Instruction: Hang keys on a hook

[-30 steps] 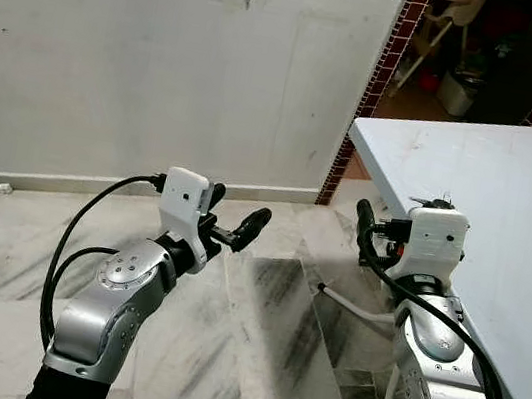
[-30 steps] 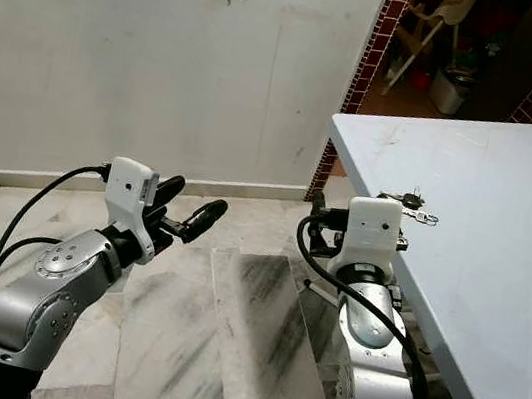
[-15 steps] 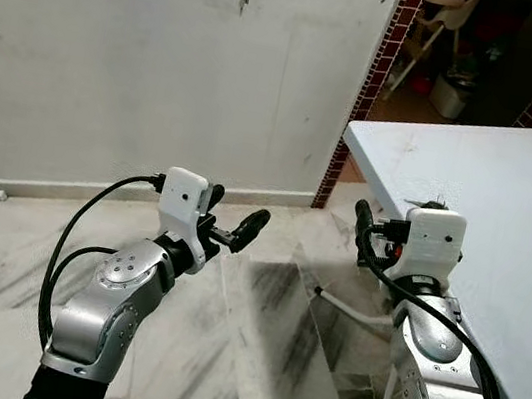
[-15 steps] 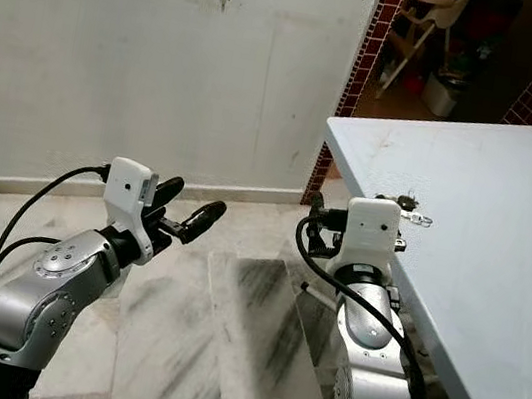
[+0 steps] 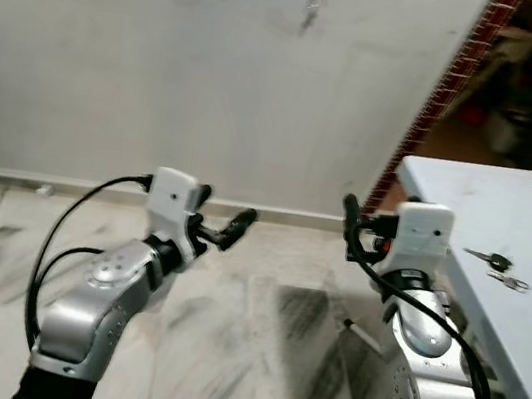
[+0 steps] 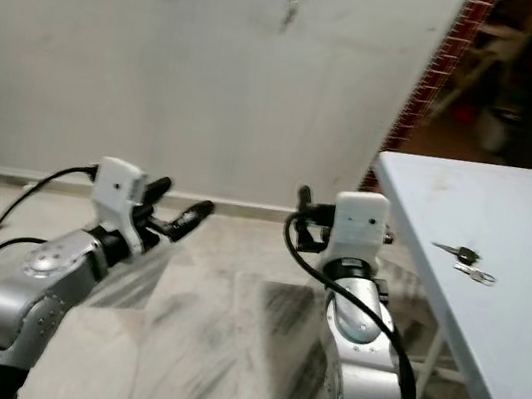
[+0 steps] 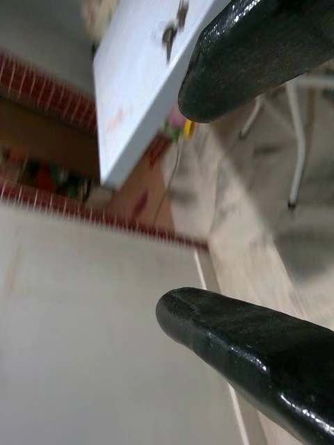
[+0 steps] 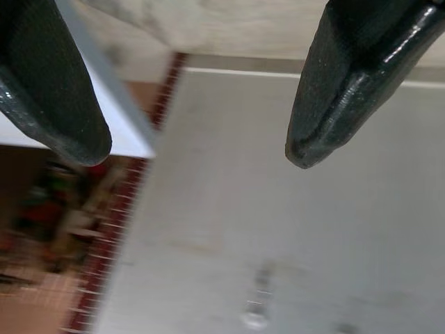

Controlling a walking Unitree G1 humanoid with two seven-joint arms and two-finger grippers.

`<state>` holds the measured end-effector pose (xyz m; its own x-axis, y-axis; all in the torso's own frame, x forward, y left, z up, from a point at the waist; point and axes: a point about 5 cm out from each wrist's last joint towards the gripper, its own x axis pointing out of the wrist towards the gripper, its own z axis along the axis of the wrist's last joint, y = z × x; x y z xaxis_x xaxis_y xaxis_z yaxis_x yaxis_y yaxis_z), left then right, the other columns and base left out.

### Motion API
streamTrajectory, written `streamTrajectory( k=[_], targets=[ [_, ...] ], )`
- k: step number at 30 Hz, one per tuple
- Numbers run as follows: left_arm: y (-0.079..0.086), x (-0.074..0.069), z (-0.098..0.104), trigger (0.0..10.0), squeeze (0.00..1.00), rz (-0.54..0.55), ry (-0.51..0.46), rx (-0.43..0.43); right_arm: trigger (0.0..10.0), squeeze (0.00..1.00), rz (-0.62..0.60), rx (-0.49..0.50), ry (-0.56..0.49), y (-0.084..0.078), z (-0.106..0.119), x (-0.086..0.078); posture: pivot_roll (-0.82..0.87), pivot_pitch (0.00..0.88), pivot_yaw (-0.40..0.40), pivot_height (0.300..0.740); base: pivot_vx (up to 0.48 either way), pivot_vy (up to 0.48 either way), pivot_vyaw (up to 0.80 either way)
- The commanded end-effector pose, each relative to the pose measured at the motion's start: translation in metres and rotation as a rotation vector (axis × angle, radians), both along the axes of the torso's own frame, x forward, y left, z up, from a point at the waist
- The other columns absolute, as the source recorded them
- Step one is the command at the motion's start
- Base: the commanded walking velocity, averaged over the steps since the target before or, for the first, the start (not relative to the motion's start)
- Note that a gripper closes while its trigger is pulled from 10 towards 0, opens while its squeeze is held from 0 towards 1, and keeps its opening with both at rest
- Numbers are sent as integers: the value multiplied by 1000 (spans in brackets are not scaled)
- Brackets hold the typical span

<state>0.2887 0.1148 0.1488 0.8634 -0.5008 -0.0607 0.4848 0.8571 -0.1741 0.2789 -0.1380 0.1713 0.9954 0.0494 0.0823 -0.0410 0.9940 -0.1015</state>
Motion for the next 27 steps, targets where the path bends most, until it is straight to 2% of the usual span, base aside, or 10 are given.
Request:
streamTrajectory(
  k=[1, 5, 13, 23, 27],
  targets=[
    [-14, -2, 3, 10000, 0, -59, -9, 0, 10000, 0, -39, -10, 3, -11, -1, -2, 69, 0, -55, 740, 315, 364, 0],
    [-14, -2, 3, 10000, 0, -60, -7, -2, 10000, 0, -39, -10, 3, -10, -1, -2, 69, 0, -55, 740, 319, 359, 0],
    [-14, -1, 4, 10000, 0, -62, -19, 16, 10000, 0, -35, -10, 1, -9, -1, -1, 76, 0, -54, 740, 0, 0, 0],
    [-15, 1, 5, 10000, 0, -68, -21, -1, 10000, 0, -33, -14, -3, -9, 0, 1, 75, 0, -58, 740, 0, 0, 0],
    [-16, 0, 5, 10000, 0, -71, -22, -1, 10000, 0, -31, -15, -3, -9, 0, 1, 75, 0, -61, 740, 244, -257, 0]
  ],
)
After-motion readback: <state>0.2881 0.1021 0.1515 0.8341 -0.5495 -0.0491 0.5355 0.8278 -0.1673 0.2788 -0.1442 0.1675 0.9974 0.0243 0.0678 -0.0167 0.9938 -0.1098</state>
